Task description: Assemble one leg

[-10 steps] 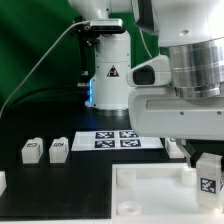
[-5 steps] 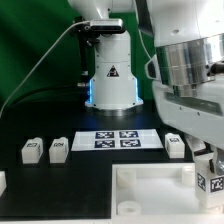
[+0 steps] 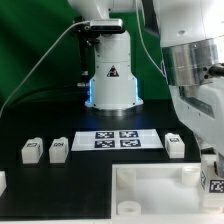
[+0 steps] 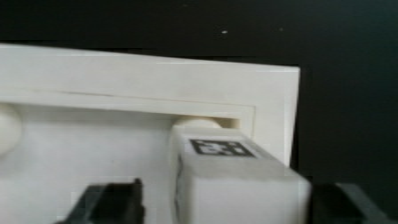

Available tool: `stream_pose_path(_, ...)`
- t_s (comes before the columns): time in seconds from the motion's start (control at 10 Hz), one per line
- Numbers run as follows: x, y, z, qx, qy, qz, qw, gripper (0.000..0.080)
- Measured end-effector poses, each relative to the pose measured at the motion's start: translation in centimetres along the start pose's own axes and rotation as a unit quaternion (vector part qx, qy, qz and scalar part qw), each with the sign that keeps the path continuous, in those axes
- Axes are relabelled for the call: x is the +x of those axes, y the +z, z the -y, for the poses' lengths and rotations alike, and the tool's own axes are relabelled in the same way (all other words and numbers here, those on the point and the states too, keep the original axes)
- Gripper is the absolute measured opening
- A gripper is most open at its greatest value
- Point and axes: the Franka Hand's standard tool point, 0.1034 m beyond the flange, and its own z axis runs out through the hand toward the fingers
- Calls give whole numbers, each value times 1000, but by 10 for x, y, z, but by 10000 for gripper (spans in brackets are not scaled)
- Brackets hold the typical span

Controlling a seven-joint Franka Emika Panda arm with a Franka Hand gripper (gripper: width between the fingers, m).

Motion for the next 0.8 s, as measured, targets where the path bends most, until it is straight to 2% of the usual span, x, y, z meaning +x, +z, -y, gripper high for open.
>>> stream_pose_path(0.1, -1, 1, -1, -2, -90, 0, 996, 543)
stream_pose_path(0.2, -2, 1, 0, -2, -157, 1, 988, 621)
stream_pose_path(0.4, -2, 1, -1, -2, -227, 1, 974, 647)
stream_pose_path(0.5, 1, 1, -3, -16, -326, 3, 945, 647)
stream_pose_path(0.6, 8, -3, 0, -42, -438, 6, 898, 649)
stream_pose_path(0.8, 18, -1, 10, -51, -583, 10, 811, 649)
